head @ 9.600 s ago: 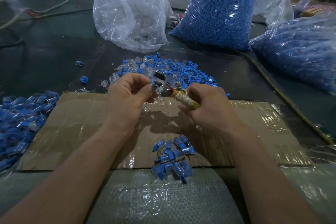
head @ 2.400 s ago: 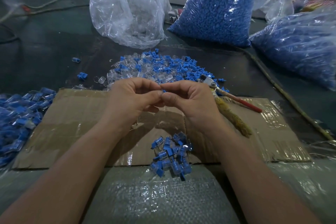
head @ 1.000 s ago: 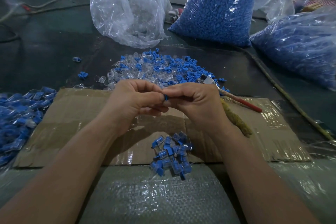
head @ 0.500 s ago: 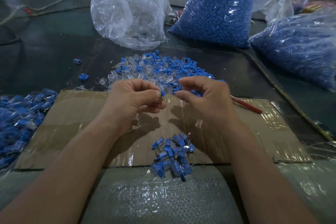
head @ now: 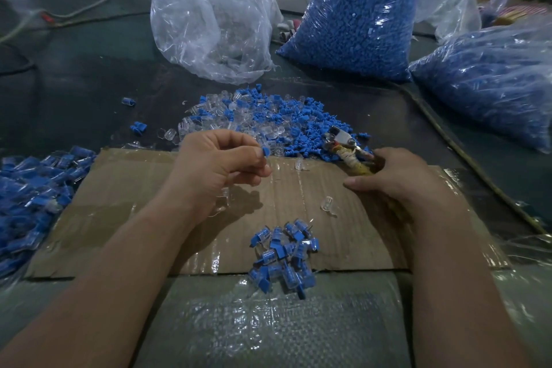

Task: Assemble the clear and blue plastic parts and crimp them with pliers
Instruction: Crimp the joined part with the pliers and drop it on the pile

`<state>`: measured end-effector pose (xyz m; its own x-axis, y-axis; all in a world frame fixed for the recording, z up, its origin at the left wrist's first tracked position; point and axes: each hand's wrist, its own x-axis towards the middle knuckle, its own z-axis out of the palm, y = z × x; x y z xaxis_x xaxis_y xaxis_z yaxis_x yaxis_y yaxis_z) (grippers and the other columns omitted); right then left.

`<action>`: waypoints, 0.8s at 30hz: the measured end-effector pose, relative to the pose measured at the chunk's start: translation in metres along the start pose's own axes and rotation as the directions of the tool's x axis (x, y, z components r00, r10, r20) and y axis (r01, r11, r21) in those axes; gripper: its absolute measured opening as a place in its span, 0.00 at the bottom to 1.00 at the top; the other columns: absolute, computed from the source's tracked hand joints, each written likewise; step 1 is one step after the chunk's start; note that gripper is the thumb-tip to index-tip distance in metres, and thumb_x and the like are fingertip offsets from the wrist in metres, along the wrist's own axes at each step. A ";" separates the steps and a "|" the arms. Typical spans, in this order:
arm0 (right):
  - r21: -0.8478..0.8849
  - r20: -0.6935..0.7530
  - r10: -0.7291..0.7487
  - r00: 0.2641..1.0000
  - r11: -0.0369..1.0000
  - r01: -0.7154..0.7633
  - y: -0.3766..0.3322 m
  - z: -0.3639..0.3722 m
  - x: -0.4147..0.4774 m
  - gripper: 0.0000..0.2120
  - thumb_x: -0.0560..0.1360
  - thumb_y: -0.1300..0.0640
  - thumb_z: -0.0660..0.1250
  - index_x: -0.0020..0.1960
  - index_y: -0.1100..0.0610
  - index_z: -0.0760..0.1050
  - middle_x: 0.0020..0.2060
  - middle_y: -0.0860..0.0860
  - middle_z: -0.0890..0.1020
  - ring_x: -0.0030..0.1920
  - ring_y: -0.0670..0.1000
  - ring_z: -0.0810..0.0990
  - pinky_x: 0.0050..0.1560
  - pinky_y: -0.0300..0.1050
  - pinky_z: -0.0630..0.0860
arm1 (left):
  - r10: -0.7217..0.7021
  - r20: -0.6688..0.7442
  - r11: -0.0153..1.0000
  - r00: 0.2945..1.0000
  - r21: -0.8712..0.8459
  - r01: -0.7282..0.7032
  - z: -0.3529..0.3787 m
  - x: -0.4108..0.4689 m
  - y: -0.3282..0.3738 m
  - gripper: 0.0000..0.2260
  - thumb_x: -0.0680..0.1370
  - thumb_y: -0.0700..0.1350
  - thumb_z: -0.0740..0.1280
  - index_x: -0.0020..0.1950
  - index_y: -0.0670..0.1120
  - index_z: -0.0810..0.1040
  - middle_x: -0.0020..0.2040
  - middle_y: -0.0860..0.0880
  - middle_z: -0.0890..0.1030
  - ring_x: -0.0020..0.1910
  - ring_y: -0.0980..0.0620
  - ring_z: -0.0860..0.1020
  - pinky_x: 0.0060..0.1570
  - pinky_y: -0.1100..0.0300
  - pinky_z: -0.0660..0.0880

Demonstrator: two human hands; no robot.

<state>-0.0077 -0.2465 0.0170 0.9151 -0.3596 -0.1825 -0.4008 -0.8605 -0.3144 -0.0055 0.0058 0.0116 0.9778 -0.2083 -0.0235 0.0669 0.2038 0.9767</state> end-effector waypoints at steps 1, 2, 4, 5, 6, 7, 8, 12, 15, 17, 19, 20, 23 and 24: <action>0.005 -0.012 0.002 1.000 1.000 -0.002 0.000 0.000 0.000 0.36 0.61 0.40 0.75 0.63 0.57 0.72 0.60 0.56 0.74 0.57 0.56 0.72 0.49 0.44 0.66 | 0.001 0.004 1.000 1.000 -0.001 -0.001 0.000 0.000 0.000 0.10 0.61 0.39 0.70 0.40 0.37 0.76 0.31 0.42 0.82 0.31 0.48 0.82 0.30 0.63 0.78; 0.017 -0.024 0.007 1.000 1.000 -0.006 0.000 0.000 0.000 0.36 0.61 0.41 0.76 0.63 0.57 0.72 0.61 0.56 0.74 0.58 0.56 0.72 0.50 0.44 0.67 | 0.004 0.009 1.000 1.000 -0.002 -0.004 0.000 0.000 -0.001 0.10 0.62 0.39 0.69 0.40 0.37 0.76 0.31 0.42 0.82 0.32 0.48 0.82 0.30 0.64 0.78; 0.070 -0.055 0.012 0.998 0.998 -0.008 -0.002 -0.001 -0.002 0.34 0.61 0.45 0.77 0.63 0.58 0.73 0.58 0.55 0.76 0.53 0.54 0.73 0.49 0.44 0.68 | 0.009 0.016 1.000 1.000 -0.005 -0.009 -0.001 0.000 -0.002 0.09 0.62 0.39 0.69 0.40 0.37 0.76 0.31 0.43 0.82 0.32 0.48 0.82 0.31 0.64 0.78; 0.099 -0.079 0.011 0.997 0.995 -0.003 -0.003 -0.002 -0.003 0.31 0.62 0.48 0.77 0.61 0.58 0.75 0.54 0.54 0.78 0.48 0.52 0.73 0.47 0.43 0.68 | 0.009 0.016 1.000 1.000 -0.010 -0.009 -0.001 0.001 -0.003 0.09 0.63 0.39 0.68 0.41 0.37 0.76 0.32 0.43 0.82 0.33 0.48 0.82 0.31 0.64 0.78; 0.121 -0.109 0.010 0.994 0.993 0.003 -0.005 -0.002 -0.005 0.27 0.61 0.51 0.77 0.58 0.57 0.77 0.49 0.52 0.79 0.44 0.50 0.73 0.45 0.44 0.70 | 0.009 0.015 1.000 1.000 -0.016 -0.009 -0.002 0.001 -0.003 0.09 0.63 0.39 0.68 0.41 0.37 0.75 0.32 0.43 0.82 0.33 0.48 0.82 0.31 0.64 0.78; 0.130 -0.143 0.005 0.990 0.991 0.013 -0.006 -0.003 -0.007 0.22 0.61 0.54 0.76 0.54 0.56 0.78 0.42 0.50 0.79 0.41 0.49 0.73 0.44 0.45 0.71 | 0.009 0.013 1.000 1.000 -0.021 -0.009 -0.002 0.002 -0.004 0.09 0.63 0.39 0.68 0.41 0.38 0.75 0.32 0.43 0.82 0.33 0.49 0.82 0.32 0.64 0.78; 0.126 -0.177 -0.008 0.984 0.992 0.030 -0.008 -0.004 -0.009 0.19 0.61 0.55 0.75 0.52 0.55 0.79 0.38 0.48 0.78 0.39 0.49 0.73 0.43 0.45 0.72 | 0.012 0.010 1.000 1.000 -0.025 -0.011 -0.002 0.002 -0.004 0.09 0.63 0.38 0.68 0.41 0.38 0.75 0.32 0.44 0.82 0.33 0.49 0.82 0.32 0.64 0.78; 0.112 -0.308 -0.117 0.944 0.981 0.158 -0.018 0.001 -0.012 0.22 0.63 0.61 0.70 0.57 0.54 0.77 0.48 0.52 0.79 0.47 0.52 0.76 0.48 0.45 0.72 | 0.015 0.006 0.999 1.000 -0.040 -0.015 -0.002 0.003 -0.005 0.07 0.65 0.37 0.67 0.41 0.38 0.75 0.31 0.45 0.82 0.33 0.50 0.82 0.32 0.64 0.79; 0.133 -0.425 -0.205 0.882 0.949 0.284 -0.025 0.006 -0.014 0.21 0.65 0.68 0.65 0.57 0.56 0.76 0.47 0.51 0.78 0.49 0.52 0.75 0.50 0.47 0.72 | 0.024 -0.001 0.998 1.000 -0.059 -0.024 -0.002 0.005 -0.007 0.03 0.68 0.34 0.66 0.41 0.39 0.74 0.31 0.45 0.82 0.33 0.50 0.82 0.31 0.65 0.78; 0.126 -0.471 -0.282 0.836 0.916 0.381 -0.029 0.008 -0.015 0.20 0.65 0.69 0.65 0.56 0.57 0.76 0.45 0.48 0.74 0.49 0.51 0.74 0.48 0.44 0.69 | 0.041 -0.010 0.995 0.999 -0.086 -0.041 -0.002 0.005 -0.007 0.04 0.67 0.36 0.66 0.40 0.39 0.74 0.31 0.45 0.82 0.33 0.51 0.83 0.31 0.66 0.77; 0.107 -0.482 -0.349 0.804 0.887 0.449 -0.033 0.011 -0.018 0.19 0.66 0.69 0.66 0.55 0.57 0.75 0.45 0.47 0.71 0.49 0.50 0.72 0.46 0.43 0.66 | 0.064 -0.023 0.991 0.998 -0.114 -0.066 -0.002 0.005 -0.007 0.06 0.65 0.38 0.67 0.40 0.40 0.75 0.32 0.45 0.82 0.34 0.50 0.83 0.32 0.66 0.77; 0.103 -0.480 -0.378 0.792 0.872 0.479 -0.036 0.013 -0.020 0.19 0.65 0.69 0.67 0.54 0.57 0.75 0.45 0.46 0.70 0.48 0.49 0.70 0.46 0.42 0.65 | 0.077 -0.029 0.989 0.997 -0.124 -0.080 -0.002 0.005 -0.008 0.06 0.65 0.38 0.67 0.40 0.40 0.75 0.32 0.45 0.82 0.35 0.50 0.83 0.32 0.66 0.77; 0.100 -0.454 -0.474 0.754 0.814 0.572 -0.046 0.020 -0.025 0.18 0.65 0.70 0.67 0.53 0.57 0.74 0.45 0.46 0.70 0.49 0.47 0.69 0.47 0.41 0.65 | 0.116 -0.055 0.983 0.992 -0.137 -0.123 -0.003 0.006 -0.009 0.07 0.65 0.39 0.67 0.41 0.40 0.75 0.34 0.46 0.83 0.37 0.50 0.83 0.34 0.65 0.78; 0.104 -0.438 -0.498 0.748 0.799 0.593 -0.049 0.022 -0.027 0.18 0.65 0.70 0.67 0.53 0.58 0.74 0.46 0.46 0.70 0.49 0.47 0.70 0.48 0.40 0.65 | 0.130 -0.065 0.981 0.989 -0.138 -0.138 -0.003 0.007 -0.010 0.07 0.65 0.40 0.67 0.41 0.41 0.75 0.34 0.46 0.83 0.37 0.50 0.83 0.35 0.65 0.78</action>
<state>-0.0137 -0.1862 0.0164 0.9035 0.0014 0.4285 0.2177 -0.8628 -0.4563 0.0012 0.0052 0.0013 0.9890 -0.1171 0.0900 -0.0421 0.3607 0.9317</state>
